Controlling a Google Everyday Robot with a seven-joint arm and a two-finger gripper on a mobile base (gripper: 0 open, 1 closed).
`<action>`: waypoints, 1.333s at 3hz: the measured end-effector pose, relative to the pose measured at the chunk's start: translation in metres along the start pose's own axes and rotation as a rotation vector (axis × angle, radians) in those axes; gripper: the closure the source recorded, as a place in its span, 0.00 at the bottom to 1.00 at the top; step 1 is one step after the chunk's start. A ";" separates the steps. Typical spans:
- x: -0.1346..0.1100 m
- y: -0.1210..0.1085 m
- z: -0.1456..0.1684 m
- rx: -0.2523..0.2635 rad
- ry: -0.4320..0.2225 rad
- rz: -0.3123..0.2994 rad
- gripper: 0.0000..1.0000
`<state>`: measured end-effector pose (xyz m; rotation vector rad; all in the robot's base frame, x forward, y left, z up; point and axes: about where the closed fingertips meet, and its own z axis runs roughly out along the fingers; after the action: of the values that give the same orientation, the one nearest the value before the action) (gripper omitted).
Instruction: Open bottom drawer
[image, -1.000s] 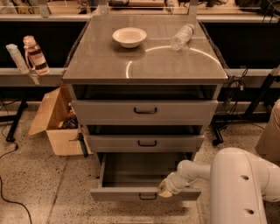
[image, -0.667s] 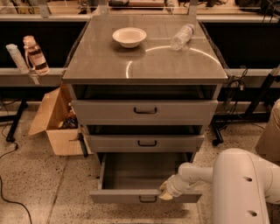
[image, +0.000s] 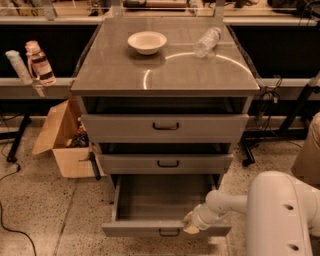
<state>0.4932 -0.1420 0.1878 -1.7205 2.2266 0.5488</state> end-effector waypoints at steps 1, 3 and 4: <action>-0.001 0.001 0.000 0.000 0.000 0.000 0.81; 0.002 0.005 -0.002 0.003 0.002 0.006 0.34; 0.002 0.005 -0.002 0.003 0.002 0.006 0.11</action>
Offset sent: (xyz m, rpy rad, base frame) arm -0.0259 -0.0224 0.0088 -0.0120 0.0058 -0.0313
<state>0.4876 -0.1432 0.1894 -1.7138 2.2336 0.5458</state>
